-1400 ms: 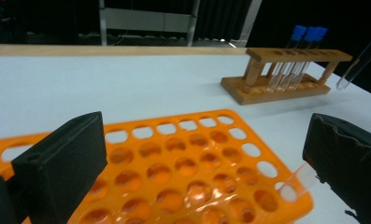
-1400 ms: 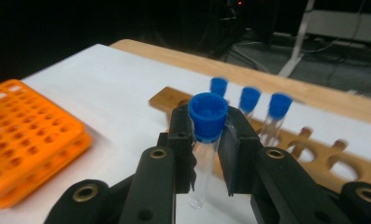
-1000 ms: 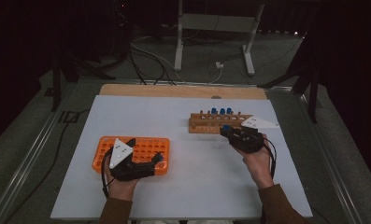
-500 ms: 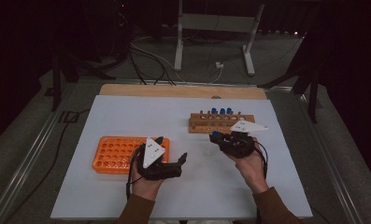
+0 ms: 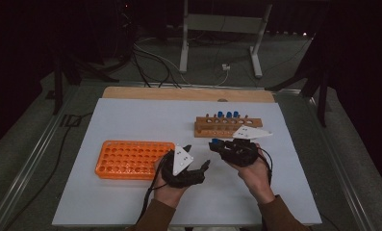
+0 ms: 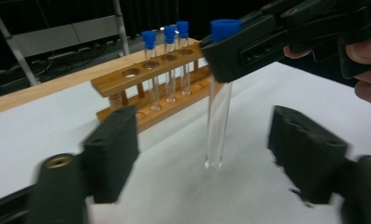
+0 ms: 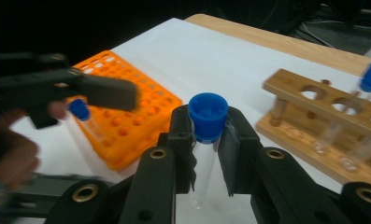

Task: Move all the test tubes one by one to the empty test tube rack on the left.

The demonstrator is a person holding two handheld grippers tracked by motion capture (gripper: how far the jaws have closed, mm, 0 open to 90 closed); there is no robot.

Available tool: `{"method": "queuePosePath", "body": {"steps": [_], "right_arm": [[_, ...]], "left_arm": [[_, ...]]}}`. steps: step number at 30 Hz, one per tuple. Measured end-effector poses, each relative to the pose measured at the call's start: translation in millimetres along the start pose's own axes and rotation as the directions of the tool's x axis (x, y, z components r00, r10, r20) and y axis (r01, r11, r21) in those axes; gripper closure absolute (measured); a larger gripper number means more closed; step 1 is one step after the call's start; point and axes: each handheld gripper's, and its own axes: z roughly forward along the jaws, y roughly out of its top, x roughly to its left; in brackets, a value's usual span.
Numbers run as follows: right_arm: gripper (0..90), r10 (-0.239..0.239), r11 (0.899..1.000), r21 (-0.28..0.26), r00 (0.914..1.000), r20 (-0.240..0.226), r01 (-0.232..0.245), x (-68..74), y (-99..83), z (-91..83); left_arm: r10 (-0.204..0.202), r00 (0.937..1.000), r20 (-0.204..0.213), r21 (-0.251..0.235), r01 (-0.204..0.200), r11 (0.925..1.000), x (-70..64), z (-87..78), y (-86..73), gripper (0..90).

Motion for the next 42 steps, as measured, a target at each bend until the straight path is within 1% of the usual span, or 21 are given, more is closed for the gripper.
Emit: {"method": "queuePosePath", "body": {"steps": [2, 4, 6, 12, 14, 19, 20, 23, 27, 28, 30, 32, 34, 37, 39, 42], "right_arm": [[76.0, -0.004, 1.000, 0.005, 0.9999, -0.016, 0.004, 3.9, 0.4, 1.5], [76.0, -0.005, 1.000, 0.006, 0.9996, -0.027, 0.005, 6.9, 0.4, 3.1], [76.0, -0.007, 1.000, 0.009, 0.9995, -0.029, 0.007, 8.5, 0.2, 4.8], [76.1, -0.009, 1.000, 0.015, 0.9992, -0.038, 0.009, 10.6, -0.3, 6.8], [76.0, -0.010, 1.000, 0.015, 0.9991, -0.042, 0.010, 10.7, -0.4, 7.0], [75.1, -0.003, 1.000, 0.011, 0.9986, -0.053, 0.003, 8.0, -1.1, 7.1], [71.9, 0.004, 1.000, 0.007, 0.9985, -0.054, -0.003, 7.1, -1.1, 6.9], [55.1, 0.012, 1.000, -0.024, 0.9988, -0.048, -0.013, 3.6, -0.5, 3.5], [40.2, 0.035, 0.996, -0.083, 0.9987, -0.037, -0.038, -5.3, 1.9, -6.4], [36.5, 0.035, 0.994, -0.100, 0.9990, -0.030, -0.037, -7.5, 2.5, -9.3], [29.6, 0.035, 0.992, -0.118, 0.9992, -0.020, -0.038, -11.5, 3.9, -14.8], [24.0, 0.041, 0.990, -0.135, 0.9991, -0.007, -0.042, -14.9, 4.7, -19.7], [19.4, 0.039, 0.989, -0.142, 0.9992, 0.003, -0.039, -18.4, 5.1, -22.9], [14.9, 0.033, 0.989, -0.147, 0.9991, 0.026, -0.029, -24.1, 3.5, -25.1], [13.3, 0.029, 0.989, -0.144, 0.9987, 0.041, -0.023, -28.1, 1.8, -25.3], [7.0, 0.028, 0.991, -0.135, 0.9985, 0.046, -0.021, -32.8, -0.8, -24.5]], "left_arm": [[0.007, 1.0000, 0.006, 0.008, -0.007, 0.9999, -1.0, 4.5, 0.7, 41.2], [-0.001, 0.9999, 0.016, 0.013, 0.001, 0.9999, -0.1, 9.0, 0.4, 50.1], [-0.008, 0.9999, 0.011, 0.025, 0.008, 0.9997, 0.6, 13.5, -0.4, 55.6], [-0.002, 0.9995, 0.031, 0.037, 0.001, 0.9993, -0.7, 21.4, -2.2, 68.8], [-0.004, 0.9994, 0.035, 0.037, 0.003, 0.9993, -1.0, 22.7, -2.7, 76.3], [-0.020, 0.9989, 0.042, 0.037, 0.019, 0.9991, 0.3, 23.2, -2.7, 78.3], [-0.025, 0.9990, 0.038, 0.037, 0.023, 0.9990, 0.7, 23.4, -2.6, 78.3], [-0.043, 0.9987, 0.027, 0.036, 0.042, 0.9984, 4.5, 22.7, -2.4, 78.3], [-0.066, 0.9975, 0.026, 0.019, 0.066, 0.9977, 12.2, 18.4, -1.3, 78.3], [-0.076, 0.9968, 0.027, 0.012, 0.075, 0.9971, 14.2, 17.0, -1.0, 78.3], [-0.092, 0.9953, 0.030, -0.001, 0.092, 0.9958, 18.2, 13.9, -0.3, 78.3], [-0.105, 0.9937, 0.041, -0.012, 0.105, 0.9944, 22.3, 10.6, 0.5, 78.3], [-0.094, 0.9943, 0.050, -0.022, 0.095, 0.9952, 24.9, 7.0, 1.3, 78.3], [-0.094, 0.9941, 0.054, -0.033, 0.096, 0.9949, 28.4, 2.1, 2.6, 78.2], [-0.100, 0.9937, 0.050, -0.042, 0.102, 0.9939, 31.6, -1.5, 3.6, 78.2], [-0.111, 0.9924, 0.053, -0.057, 0.114, 0.9918, 37.0, -7.1, 5.0, 78.2]]}}
